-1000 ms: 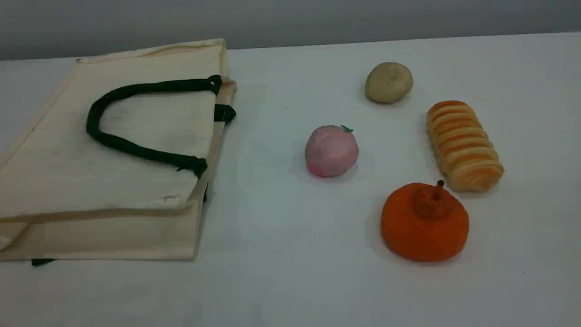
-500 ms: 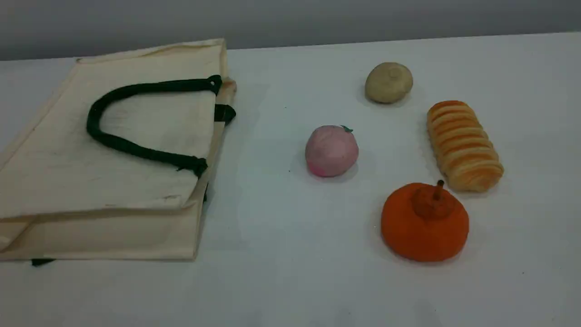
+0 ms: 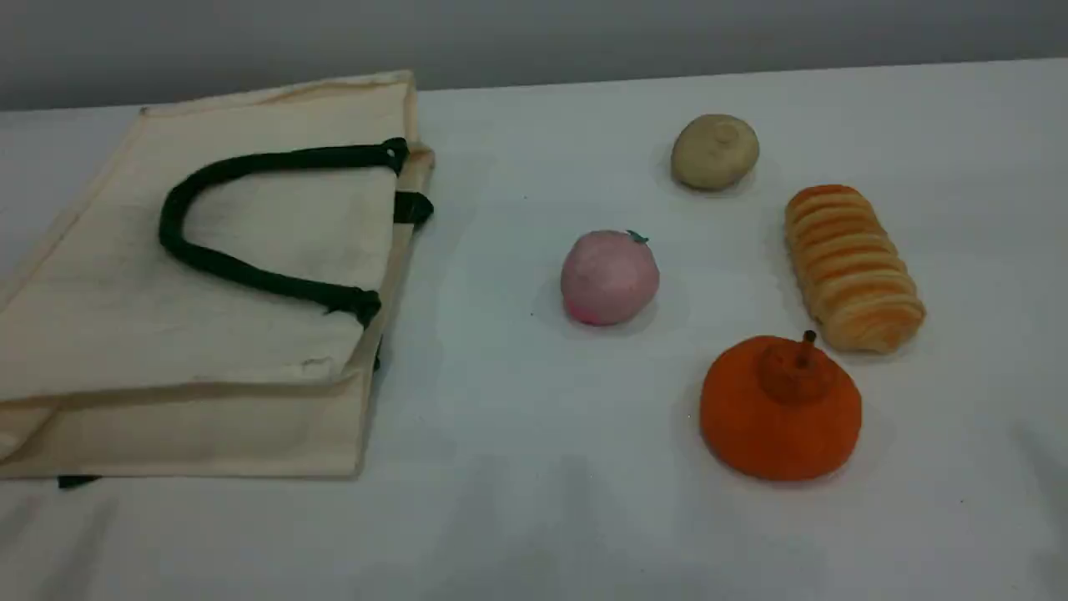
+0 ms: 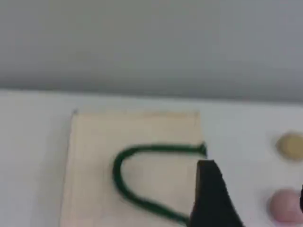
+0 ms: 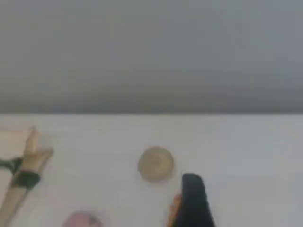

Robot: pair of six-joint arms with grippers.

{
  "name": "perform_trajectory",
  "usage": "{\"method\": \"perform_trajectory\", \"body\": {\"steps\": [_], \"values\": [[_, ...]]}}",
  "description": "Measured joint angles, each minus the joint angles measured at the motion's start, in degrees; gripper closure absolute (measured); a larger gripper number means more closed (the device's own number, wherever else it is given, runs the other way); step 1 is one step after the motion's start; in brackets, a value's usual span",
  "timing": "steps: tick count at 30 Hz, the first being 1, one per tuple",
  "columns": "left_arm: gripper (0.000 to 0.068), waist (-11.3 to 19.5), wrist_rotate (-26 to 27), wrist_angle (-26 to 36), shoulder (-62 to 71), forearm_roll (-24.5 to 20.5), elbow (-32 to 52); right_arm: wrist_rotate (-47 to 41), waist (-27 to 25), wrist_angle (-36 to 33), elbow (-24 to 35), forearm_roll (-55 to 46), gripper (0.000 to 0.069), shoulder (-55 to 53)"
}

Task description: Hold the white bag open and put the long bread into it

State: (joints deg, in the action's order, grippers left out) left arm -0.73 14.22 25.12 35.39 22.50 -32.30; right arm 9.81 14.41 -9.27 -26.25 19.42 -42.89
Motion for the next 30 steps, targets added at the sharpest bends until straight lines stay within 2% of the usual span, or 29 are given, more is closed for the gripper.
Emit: {"method": "perform_trajectory", "body": {"steps": [4, 11, 19, 25, 30], "values": [[0.0281, 0.00, 2.65, 0.31, 10.29, 0.00, -2.74, 0.00, 0.00, -0.26, 0.00, 0.10, 0.0223, -5.72], [0.0275, 0.00, 3.02, -1.81, 27.54, 0.00, -4.02, 2.28, 0.00, 2.13, -0.90, 0.25, 0.0223, -13.07], [0.0203, 0.00, 2.24, -10.28, 40.12, 0.21, -4.02, 2.32, -0.05, 2.12, -5.04, 1.79, 0.0223, -20.65], [0.0198, 0.00, 0.96, -18.11, 49.06, 0.25, -4.90, 2.34, -0.05, 3.82, -5.64, 2.01, 0.0223, -22.75], [0.0198, 0.00, -1.94, -19.38, 58.57, 0.31, -10.27, 2.34, -0.05, 4.85, -5.64, 2.13, 0.0223, -23.13]]}}
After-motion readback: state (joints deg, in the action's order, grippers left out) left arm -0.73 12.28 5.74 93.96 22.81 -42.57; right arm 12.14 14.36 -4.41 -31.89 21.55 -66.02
